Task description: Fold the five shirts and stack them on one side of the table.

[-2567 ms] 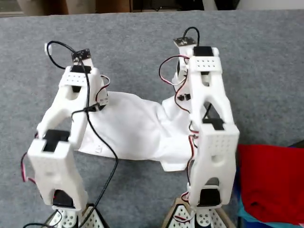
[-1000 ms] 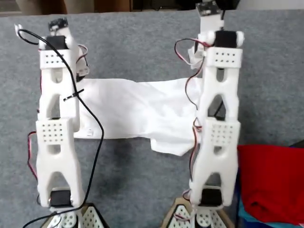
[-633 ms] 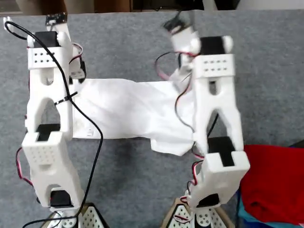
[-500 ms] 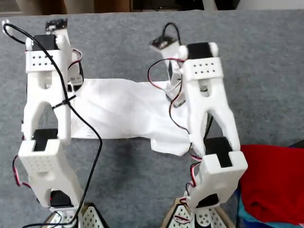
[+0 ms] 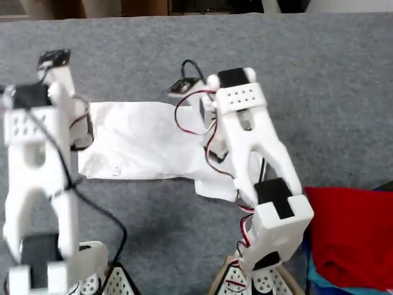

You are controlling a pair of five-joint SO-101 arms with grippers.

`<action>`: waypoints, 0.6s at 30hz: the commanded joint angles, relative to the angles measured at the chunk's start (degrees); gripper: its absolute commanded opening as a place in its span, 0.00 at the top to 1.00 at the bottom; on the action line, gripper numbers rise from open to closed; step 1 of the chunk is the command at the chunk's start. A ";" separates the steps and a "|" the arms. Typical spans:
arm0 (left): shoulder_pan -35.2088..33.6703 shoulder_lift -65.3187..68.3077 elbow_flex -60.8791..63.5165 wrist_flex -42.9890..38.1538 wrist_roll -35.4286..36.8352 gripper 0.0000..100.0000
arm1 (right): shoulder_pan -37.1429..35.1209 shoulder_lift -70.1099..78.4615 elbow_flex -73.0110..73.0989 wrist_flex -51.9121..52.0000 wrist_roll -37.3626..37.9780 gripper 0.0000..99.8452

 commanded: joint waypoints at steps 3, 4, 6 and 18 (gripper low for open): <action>-3.96 -20.70 13.98 0.44 -0.35 0.97 | -1.80 -1.63 -0.31 -1.58 4.92 0.97; -4.57 -23.25 16.09 0.44 -0.44 0.97 | -1.80 -1.36 -0.48 -1.76 5.01 0.94; -5.45 -27.82 20.22 0.44 -1.58 0.97 | -1.63 -0.92 -0.66 -2.11 3.34 0.84; -5.71 -34.15 28.13 0.44 -2.29 0.97 | -6.99 8.22 -2.77 -5.63 -5.27 0.69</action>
